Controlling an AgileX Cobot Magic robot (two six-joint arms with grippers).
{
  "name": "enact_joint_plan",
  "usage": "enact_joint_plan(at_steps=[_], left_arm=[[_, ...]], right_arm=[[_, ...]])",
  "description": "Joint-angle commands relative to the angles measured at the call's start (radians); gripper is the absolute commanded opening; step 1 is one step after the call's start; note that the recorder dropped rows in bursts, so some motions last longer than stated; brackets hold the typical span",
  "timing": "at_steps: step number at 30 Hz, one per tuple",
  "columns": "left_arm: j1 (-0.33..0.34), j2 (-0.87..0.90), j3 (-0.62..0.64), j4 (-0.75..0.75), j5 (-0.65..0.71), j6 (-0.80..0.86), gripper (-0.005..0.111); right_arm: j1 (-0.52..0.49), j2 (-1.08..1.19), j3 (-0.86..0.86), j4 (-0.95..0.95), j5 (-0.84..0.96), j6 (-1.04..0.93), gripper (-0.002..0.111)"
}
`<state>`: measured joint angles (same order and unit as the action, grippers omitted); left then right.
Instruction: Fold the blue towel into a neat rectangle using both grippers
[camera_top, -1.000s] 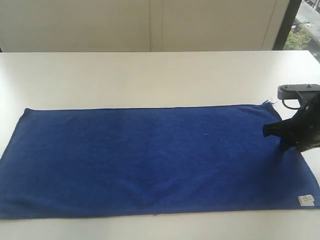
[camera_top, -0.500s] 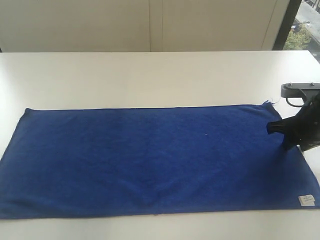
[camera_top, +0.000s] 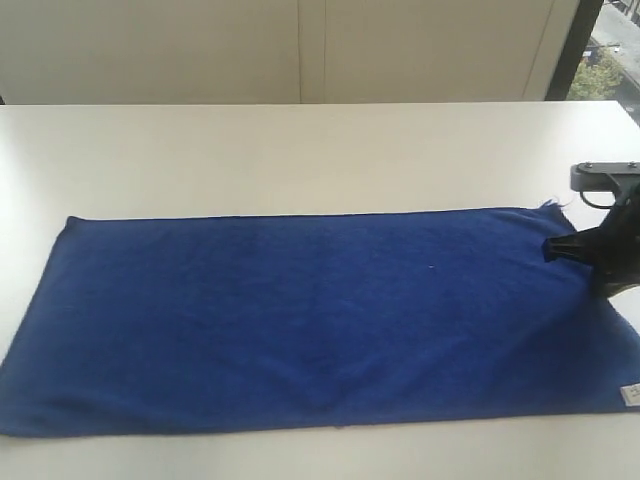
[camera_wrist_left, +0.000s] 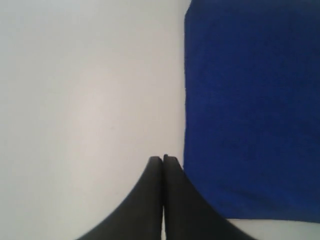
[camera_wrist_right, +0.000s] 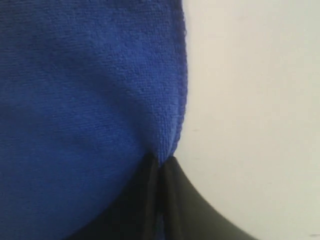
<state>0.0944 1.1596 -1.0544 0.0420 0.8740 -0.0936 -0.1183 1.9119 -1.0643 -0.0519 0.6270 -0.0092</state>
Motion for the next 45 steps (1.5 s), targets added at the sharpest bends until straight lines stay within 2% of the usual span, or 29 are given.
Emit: enact_joint_plan(at_steps=[1,6,9,14,17,22,30,39,45], left_arm=[[0.003,-0.011,-0.005,-0.007,0.008,0.002,0.0],[0.003,-0.011,-0.005,-0.007,0.008,0.002,0.0],[0.003,-0.011,-0.005,-0.007,0.008,0.003,0.0],[0.003,-0.011,-0.005,-0.007,0.008,0.003,0.0],[0.003,-0.011,-0.005,-0.007,0.008,0.003,0.0],[0.003,-0.011,-0.005,-0.007,0.008,0.003,0.0],[0.003,-0.011,-0.005,-0.007,0.008,0.003,0.0],[0.003,-0.011,-0.005,-0.007,0.008,0.003,0.0],[0.003,-0.011,-0.005,-0.007,0.008,0.003,0.0]], right_arm=[[-0.099,0.019,-0.041,-0.097,0.032,0.014,0.0],[-0.204,0.019,-0.084,-0.108,0.037,0.009,0.0],[-0.231,0.019,-0.086,-0.108,0.031,0.009,0.0],[-0.221,0.002,-0.124,-0.001,0.072,0.009,0.0],[-0.176,-0.051,-0.144,0.03,0.124,0.009,0.0],[-0.039,-0.181,-0.161,0.036,0.207,0.014,0.0],[0.293,-0.327,-0.247,0.11,0.312,0.062,0.0],[0.67,-0.291,-0.459,0.13,0.334,0.126,0.0],[0.872,-0.07,-0.579,0.196,0.242,0.122,0.0]])
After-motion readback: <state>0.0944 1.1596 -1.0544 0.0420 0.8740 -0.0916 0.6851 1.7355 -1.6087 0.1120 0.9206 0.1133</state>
